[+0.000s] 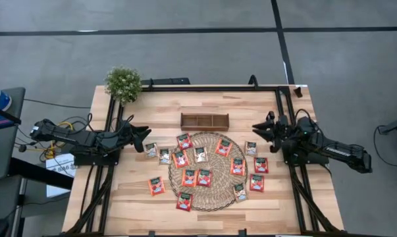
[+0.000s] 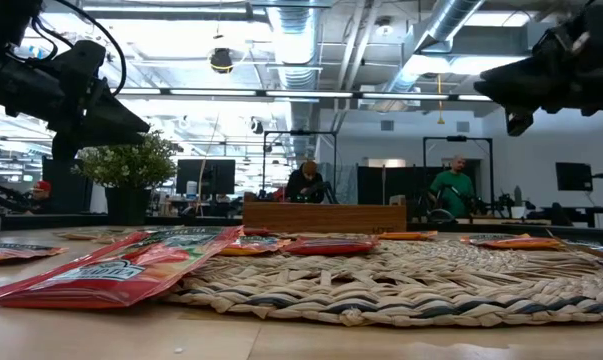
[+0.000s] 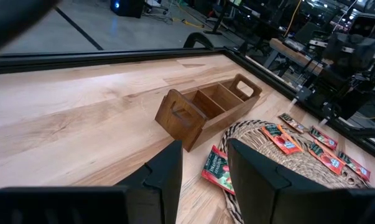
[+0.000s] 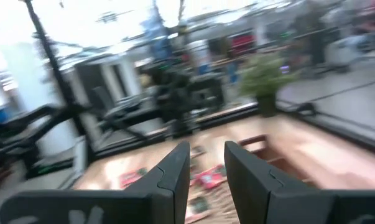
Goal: Pick & Place Tea
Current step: Put the brown tea bag into the right section of the wooden organizer
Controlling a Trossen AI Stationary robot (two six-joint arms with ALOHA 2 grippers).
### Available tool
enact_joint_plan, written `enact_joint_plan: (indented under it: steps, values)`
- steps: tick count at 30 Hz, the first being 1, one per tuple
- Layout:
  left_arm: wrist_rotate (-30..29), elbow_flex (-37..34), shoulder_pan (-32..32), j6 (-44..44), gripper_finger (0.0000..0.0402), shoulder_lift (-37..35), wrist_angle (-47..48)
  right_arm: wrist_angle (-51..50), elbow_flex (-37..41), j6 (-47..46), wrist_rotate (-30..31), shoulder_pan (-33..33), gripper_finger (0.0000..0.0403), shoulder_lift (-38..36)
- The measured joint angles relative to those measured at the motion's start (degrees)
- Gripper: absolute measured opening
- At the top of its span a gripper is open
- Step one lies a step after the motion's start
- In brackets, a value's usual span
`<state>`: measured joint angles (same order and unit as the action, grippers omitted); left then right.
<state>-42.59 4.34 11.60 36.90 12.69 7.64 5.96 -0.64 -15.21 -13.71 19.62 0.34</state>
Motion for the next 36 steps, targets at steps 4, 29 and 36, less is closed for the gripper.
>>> enact_joint_plan:
  steps: [4,29,36]
  values:
    - [-0.1,0.0,0.0,0.0,0.0119,0.0,0.0,0.0,-0.1,-1.3,2.0,0.0,0.0092,0.0]
    - [-0.1,0.0,0.0,0.0,0.0119,0.0,0.0,0.1,-0.3,-16.8,9.5,0.0,0.0092,0.0]
    - [-0.1,0.1,0.0,0.0,0.0119,0.0,0.0,11.2,-0.3,-15.6,10.9,0.0,0.0092,0.0]
